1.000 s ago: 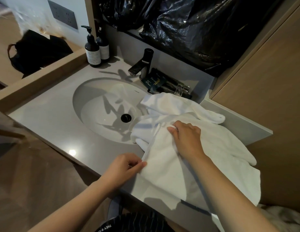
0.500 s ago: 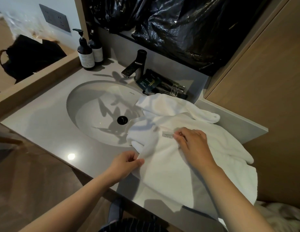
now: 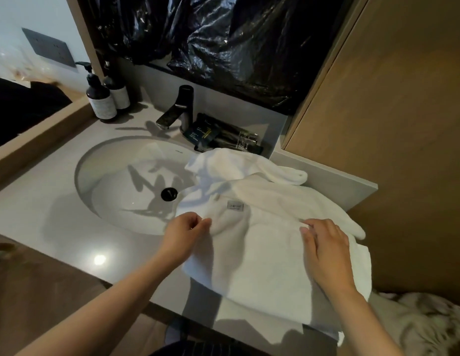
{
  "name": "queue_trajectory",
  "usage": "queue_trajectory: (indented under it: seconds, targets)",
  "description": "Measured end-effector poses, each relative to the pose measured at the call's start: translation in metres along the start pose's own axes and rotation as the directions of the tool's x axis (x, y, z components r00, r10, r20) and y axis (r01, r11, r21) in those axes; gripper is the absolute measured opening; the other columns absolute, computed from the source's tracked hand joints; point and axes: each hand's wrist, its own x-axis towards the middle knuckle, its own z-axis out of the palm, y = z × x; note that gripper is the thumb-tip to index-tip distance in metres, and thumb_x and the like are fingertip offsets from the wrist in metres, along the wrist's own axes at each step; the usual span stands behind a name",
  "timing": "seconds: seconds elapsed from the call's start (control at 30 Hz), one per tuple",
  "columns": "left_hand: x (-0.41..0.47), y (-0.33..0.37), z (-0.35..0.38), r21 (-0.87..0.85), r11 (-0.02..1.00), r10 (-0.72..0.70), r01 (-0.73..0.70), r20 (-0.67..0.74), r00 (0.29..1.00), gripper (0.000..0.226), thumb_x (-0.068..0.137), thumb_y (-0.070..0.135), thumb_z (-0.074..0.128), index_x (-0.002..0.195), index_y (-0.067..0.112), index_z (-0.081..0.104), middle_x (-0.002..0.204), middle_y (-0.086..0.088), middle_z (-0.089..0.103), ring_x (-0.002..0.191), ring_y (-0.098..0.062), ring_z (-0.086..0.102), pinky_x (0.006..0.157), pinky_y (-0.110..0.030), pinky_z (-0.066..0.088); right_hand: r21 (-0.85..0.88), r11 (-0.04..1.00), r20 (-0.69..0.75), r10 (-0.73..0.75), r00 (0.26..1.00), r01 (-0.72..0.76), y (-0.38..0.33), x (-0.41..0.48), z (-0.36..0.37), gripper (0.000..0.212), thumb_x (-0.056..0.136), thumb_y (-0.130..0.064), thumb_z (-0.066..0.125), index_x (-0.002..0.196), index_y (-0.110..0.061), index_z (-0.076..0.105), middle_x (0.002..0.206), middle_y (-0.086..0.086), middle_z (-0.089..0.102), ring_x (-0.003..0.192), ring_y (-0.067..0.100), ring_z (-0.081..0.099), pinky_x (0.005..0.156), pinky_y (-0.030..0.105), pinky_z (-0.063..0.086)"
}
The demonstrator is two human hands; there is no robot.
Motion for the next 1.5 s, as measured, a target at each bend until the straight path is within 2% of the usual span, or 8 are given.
queue_trajectory:
  seconds: [0.2,0.4,0.57,0.7,0.9,1.07,1.2,1.5]
  targets:
    - [-0.004,0.011,0.008,0.175,0.975,0.156,-0.134,-0.121,0.980,0.027,0.092,0.033,0.061,0.111,0.015,0.058,0.107,0.000,0.061,0.092,-0.018,0.060,0.080,-0.035,0.052,-0.102,0.990,0.038,0.097,0.995,-0.093,0.017,-0.006,-0.002,0.041,0.102,-0.034,0.034,0.125,-0.017,0.064,0.120,0.004,0.056,0.111,0.022,0.049,0.102,0.036,0.033]
    - [-0.003,0.053,0.020,0.426,0.576,0.769,-0.698,0.009,0.640,0.034,0.088,0.021,0.069,0.116,0.003,0.063,0.116,-0.014,0.062,0.106,-0.030,0.059,0.093,-0.038,0.047,-0.067,0.989,0.162,0.138,0.977,-0.129,0.024,-0.012,0.000,0.048,0.103,-0.034,0.025,0.140,-0.018,0.051,0.136,0.004,0.055,0.128,0.023,0.046,0.117,0.039,0.024]
    - [0.027,0.088,0.056,0.530,0.467,0.549,-0.708,0.454,0.702,0.035,0.101,0.034,0.039,0.115,0.012,0.062,0.113,-0.007,0.058,0.104,-0.026,0.055,0.095,-0.037,0.042,0.000,0.997,0.210,0.071,0.975,-0.073,0.033,-0.006,-0.008,0.037,0.104,-0.031,0.030,0.131,-0.021,0.054,0.129,0.000,0.058,0.122,0.018,0.048,0.116,0.037,0.025]
    - [0.051,0.097,0.058,0.557,0.410,0.450,-0.722,0.565,0.691,0.034,0.101,0.037,0.039,0.115,0.018,0.064,0.106,-0.006,0.055,0.097,-0.023,0.052,0.088,-0.037,0.046,0.065,0.997,0.261,0.017,0.965,-0.036,0.040,0.003,-0.011,0.028,0.103,-0.032,0.036,0.122,-0.024,0.053,0.119,-0.007,0.057,0.112,0.013,0.048,0.105,0.032,0.034]
    - [0.052,0.093,0.055,0.448,0.611,0.419,-0.653,0.517,0.747,0.023,0.094,0.036,0.056,0.098,0.014,0.061,0.097,-0.003,0.062,0.084,-0.018,0.054,0.075,-0.028,0.043,-0.104,0.994,0.209,0.047,0.977,-0.025,0.044,0.007,-0.014,0.026,0.103,-0.035,0.032,0.104,-0.031,0.058,0.102,-0.011,0.055,0.101,0.017,0.049,0.089,0.032,0.028]
    - [0.047,0.111,0.035,0.380,0.517,0.525,-0.767,0.567,0.634,0.031,0.091,0.044,0.060,0.082,0.015,0.065,0.085,0.000,0.060,0.078,-0.017,0.055,0.073,-0.030,0.044,-0.097,0.991,0.192,-0.076,0.978,0.096,0.048,0.006,-0.044,0.034,0.101,-0.041,0.039,0.114,-0.020,0.063,0.106,-0.004,0.064,0.103,0.020,0.057,0.087,0.033,0.039]
    - [0.042,0.149,0.009,0.228,0.487,0.643,-0.843,0.559,0.523,0.022,0.087,0.034,0.068,0.083,0.013,0.070,0.081,0.000,0.059,0.075,-0.011,0.052,0.072,-0.021,0.042,-0.146,0.974,0.015,-0.172,0.985,0.172,0.034,0.023,-0.086,0.038,0.100,-0.046,0.034,0.081,-0.018,0.051,0.076,-0.005,0.048,0.075,0.025,0.052,0.068,0.031,0.031]
    - [0.038,0.251,-0.054,0.326,0.304,0.892,-0.895,0.232,0.387,0.025,0.087,0.039,0.065,0.098,0.018,0.074,0.082,0.004,0.052,0.076,-0.016,0.054,0.068,-0.031,0.041,-0.282,0.927,-0.354,-0.340,0.871,0.247,-0.004,0.097,-0.183,0.018,0.096,-0.034,0.056,0.091,-0.019,0.062,0.088,-0.003,0.053,0.084,0.019,0.047,0.074,0.034,0.033]
